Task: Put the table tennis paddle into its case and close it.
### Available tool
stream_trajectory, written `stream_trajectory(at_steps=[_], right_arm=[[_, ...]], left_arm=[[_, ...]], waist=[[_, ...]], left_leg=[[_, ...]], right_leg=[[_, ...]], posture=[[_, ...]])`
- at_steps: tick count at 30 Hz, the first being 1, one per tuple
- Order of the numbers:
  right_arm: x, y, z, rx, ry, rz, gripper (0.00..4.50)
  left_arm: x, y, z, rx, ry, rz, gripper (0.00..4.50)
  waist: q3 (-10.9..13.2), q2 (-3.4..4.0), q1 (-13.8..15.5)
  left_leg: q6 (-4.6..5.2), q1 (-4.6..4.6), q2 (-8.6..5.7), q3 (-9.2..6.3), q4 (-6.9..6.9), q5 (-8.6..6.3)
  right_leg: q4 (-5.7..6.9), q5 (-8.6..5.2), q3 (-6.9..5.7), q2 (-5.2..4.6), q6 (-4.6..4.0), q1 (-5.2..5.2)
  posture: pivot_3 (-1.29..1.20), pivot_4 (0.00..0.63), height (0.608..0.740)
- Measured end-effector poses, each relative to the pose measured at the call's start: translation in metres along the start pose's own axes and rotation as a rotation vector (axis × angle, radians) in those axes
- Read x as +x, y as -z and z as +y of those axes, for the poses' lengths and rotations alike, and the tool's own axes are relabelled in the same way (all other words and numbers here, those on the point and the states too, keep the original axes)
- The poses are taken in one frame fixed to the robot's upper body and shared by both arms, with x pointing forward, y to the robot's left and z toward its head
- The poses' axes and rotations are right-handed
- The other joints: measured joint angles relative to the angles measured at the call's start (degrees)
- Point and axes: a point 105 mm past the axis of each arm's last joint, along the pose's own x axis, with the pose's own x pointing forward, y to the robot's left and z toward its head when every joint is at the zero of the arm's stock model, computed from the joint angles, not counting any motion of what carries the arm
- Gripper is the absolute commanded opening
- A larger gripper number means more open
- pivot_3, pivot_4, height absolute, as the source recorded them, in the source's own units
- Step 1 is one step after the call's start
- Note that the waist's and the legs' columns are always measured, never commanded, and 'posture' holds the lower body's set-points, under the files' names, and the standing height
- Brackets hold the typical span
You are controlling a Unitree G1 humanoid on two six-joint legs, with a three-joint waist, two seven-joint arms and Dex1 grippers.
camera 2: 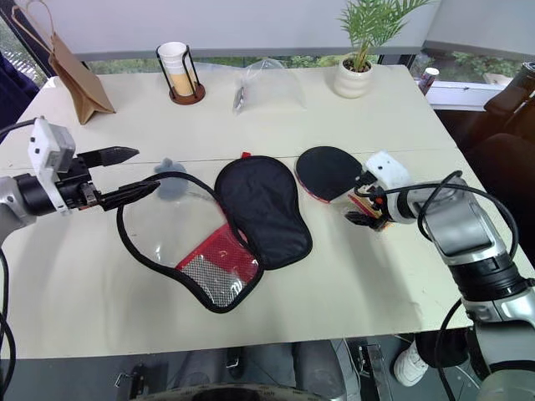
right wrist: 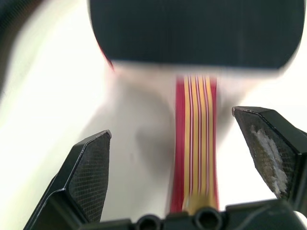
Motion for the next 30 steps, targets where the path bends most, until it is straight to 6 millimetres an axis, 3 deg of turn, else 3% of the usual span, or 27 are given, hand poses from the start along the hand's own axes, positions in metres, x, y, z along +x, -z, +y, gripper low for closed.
stream_trajectory(at_steps=[6,9,13,14,24,30], right_arm=[[0.005,0.016,0.0,0.099,-0.002,0.014,4.44],[0.007,0.016,0.001,0.125,0.0,0.006,3.16],[0.007,0.018,-0.005,0.166,0.031,-0.002,1.08],[0.007,0.019,-0.006,0.168,0.034,-0.002,0.89],[0.006,0.016,-0.009,0.163,0.058,-0.01,0.9],[-0.027,-0.047,-0.037,0.126,0.156,-0.181,0.9]], left_arm=[[0.004,0.005,0.001,-0.016,0.01,0.009,4.44],[0.005,0.005,0.0,-0.015,0.016,0.006,4.44],[0.007,0.002,0.0,-0.005,0.023,-0.004,4.44],[0.007,0.002,0.0,-0.004,0.024,-0.005,4.44],[0.013,0.001,0.0,-0.003,0.039,-0.011,4.44],[0.025,-0.002,-0.001,0.0,0.068,-0.039,4.44]], waist=[[0.0,0.0,0.1],[0.0,-0.01,0.1],[0.0,-0.01,0.1],[0.0,-0.01,0.1],[0.0,-0.01,0.2],[0.1,0.1,0.1]], left_leg=[[0.0,0.0,0.0,0.0,-0.01,0.0],[0.0,0.01,0.01,0.02,0.0,0.0],[0.0,0.01,0.0,0.01,0.02,0.0],[0.01,0.01,0.0,0.01,0.01,0.0],[0.01,0.0,0.0,0.0,0.02,0.0],[0.01,0.01,0.01,0.07,-0.01,0.01]], right_leg=[[0.02,0.0,0.01,0.02,0.02,0.0],[0.02,0.01,0.02,0.02,0.02,0.0],[0.02,0.0,0.02,0.02,0.01,0.02],[0.01,0.0,0.02,0.02,0.02,0.02],[0.02,0.01,0.02,0.03,0.03,0.02],[0.1,0.07,0.1,0.07,0.16,-0.05]], posture=[[0.0,0.15,0.74],[0.0,0.15,0.74],[0.0,0.15,0.74],[0.0,0.15,0.74],[0.0,0.15,0.74],[0.0,0.15,0.74]])
